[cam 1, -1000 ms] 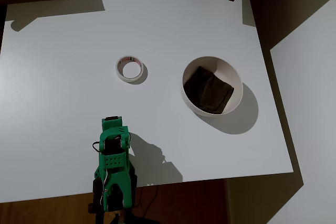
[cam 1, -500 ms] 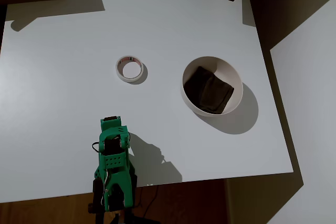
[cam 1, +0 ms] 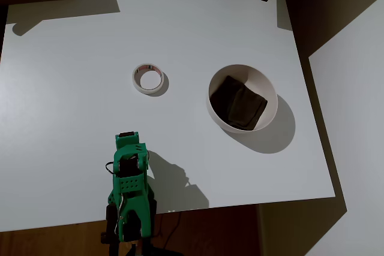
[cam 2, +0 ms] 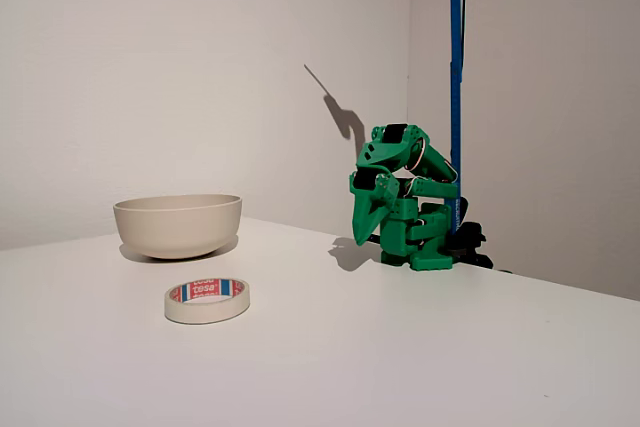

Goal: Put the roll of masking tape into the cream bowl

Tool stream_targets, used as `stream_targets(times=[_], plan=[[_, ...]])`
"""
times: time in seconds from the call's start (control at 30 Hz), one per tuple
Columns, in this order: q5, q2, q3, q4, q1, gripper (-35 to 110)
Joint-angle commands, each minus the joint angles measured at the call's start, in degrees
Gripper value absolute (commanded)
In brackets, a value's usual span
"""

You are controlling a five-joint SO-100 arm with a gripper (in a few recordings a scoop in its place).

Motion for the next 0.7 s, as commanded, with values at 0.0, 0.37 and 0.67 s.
stream_targets(times=[0.0, 0.37, 0.67], plan=[[-0.9, 0.3, -6.7, -2.3, 3.3, -8], [-1.5, -43.2, -46.6, -2.4, 8.6, -8], [-2.5, -74.3, -74.9, 3.8, 16.3, -8]])
